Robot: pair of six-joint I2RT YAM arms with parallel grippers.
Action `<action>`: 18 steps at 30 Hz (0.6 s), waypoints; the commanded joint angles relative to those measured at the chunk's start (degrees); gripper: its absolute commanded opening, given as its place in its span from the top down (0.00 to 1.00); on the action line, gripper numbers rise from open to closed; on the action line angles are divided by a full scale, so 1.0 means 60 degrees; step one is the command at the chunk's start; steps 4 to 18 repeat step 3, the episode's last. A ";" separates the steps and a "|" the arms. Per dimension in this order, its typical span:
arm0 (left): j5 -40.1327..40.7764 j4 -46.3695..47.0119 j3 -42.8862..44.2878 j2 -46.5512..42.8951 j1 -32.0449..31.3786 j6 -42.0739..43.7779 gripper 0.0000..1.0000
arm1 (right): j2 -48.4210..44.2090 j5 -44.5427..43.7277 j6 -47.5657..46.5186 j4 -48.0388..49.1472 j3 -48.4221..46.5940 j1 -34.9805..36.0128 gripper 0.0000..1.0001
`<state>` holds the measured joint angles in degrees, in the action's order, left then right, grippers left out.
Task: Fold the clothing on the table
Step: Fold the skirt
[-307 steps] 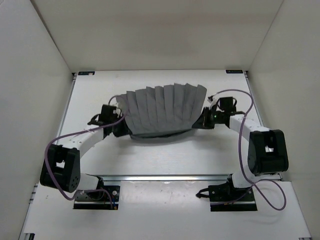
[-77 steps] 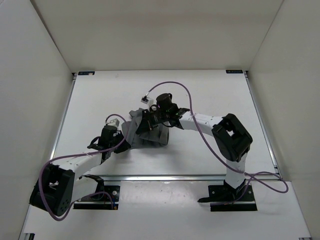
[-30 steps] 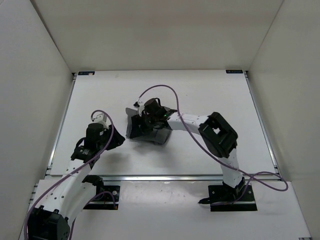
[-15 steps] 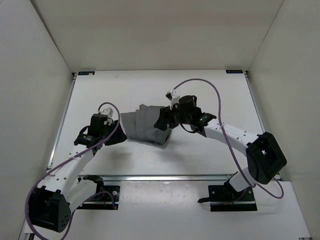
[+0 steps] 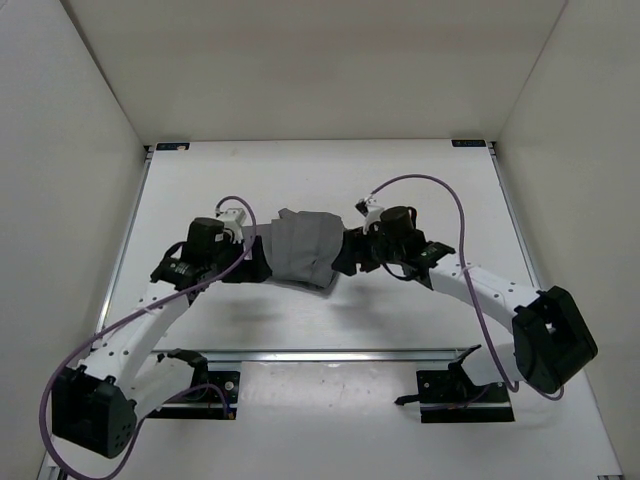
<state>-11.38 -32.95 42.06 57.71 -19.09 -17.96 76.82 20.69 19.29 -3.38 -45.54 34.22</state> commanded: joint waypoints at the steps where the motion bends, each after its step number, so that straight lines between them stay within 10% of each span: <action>1: -0.0038 0.0131 0.0006 -0.0420 0.0091 0.0414 0.01 | -0.0161 0.0068 -0.0153 0.0460 -0.0130 0.0011 0.39; 18: 0.0284 -0.0264 0.0225 -0.0245 -0.0011 0.0575 0.01 | 0.0013 0.0068 -0.0285 0.0256 -0.0261 0.0170 0.38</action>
